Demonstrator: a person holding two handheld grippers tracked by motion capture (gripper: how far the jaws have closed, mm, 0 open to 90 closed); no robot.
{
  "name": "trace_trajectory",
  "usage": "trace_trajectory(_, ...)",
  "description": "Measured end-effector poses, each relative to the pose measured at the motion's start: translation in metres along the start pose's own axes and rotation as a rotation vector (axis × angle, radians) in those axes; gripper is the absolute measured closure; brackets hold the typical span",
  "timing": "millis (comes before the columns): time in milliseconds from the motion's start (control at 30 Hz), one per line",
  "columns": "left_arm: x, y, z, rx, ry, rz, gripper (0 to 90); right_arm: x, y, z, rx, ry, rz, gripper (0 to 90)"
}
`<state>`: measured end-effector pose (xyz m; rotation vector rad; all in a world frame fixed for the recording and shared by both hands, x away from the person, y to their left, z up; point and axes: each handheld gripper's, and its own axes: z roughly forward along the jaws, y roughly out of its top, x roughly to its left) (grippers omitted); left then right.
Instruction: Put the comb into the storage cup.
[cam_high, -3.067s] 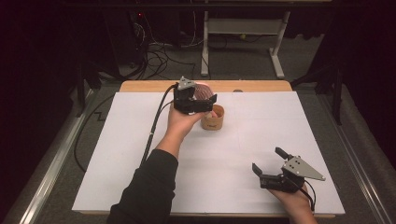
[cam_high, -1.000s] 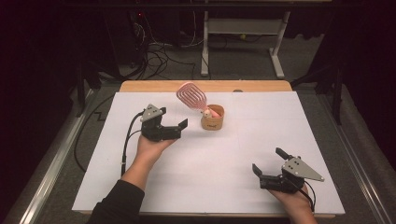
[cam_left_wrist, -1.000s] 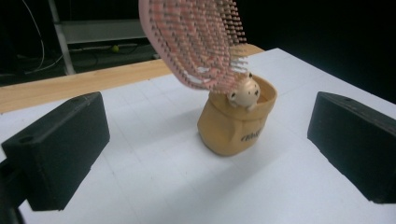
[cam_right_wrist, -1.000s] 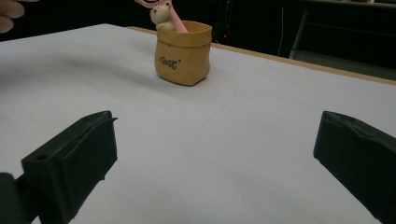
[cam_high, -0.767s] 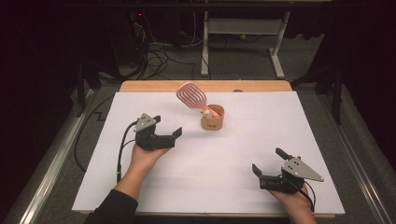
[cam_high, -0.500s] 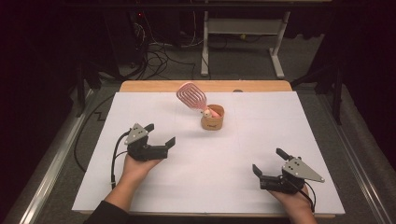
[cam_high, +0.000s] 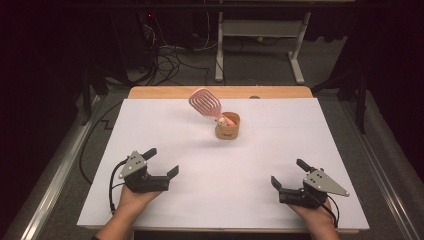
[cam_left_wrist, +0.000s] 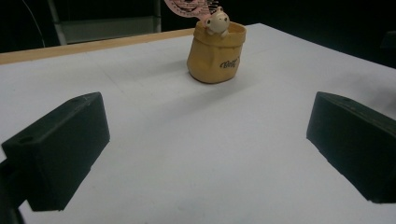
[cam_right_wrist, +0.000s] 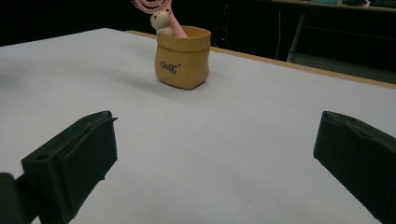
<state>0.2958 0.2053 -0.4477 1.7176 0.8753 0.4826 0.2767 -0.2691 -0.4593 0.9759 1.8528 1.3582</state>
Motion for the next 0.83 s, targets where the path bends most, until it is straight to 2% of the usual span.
trace_trajectory(233,0.002,-0.016,-0.02,0.015,0.007,0.02,0.0,0.001,0.002,-0.004,-0.011,-0.004,0.008,0.3)
trace_trajectory(300,0.001,-0.015,-0.022,0.008,0.006,0.019,0.0,0.001,0.003,-0.005,-0.017,-0.008,0.01,0.3)
trace_trajectory(400,0.001,-0.013,-0.024,-0.011,0.014,0.038,0.0,-0.001,0.005,-0.008,-0.027,-0.019,0.012,0.3)
trace_trajectory(600,0.009,-0.019,-0.019,0.008,-0.001,-0.007,0.0,-0.005,0.006,-0.011,-0.037,-0.032,0.027,0.3)
trace_trajectory(833,0.003,-0.017,-0.019,-0.007,-0.004,-0.006,0.0,-0.005,0.005,-0.014,-0.039,-0.035,0.028,0.3)
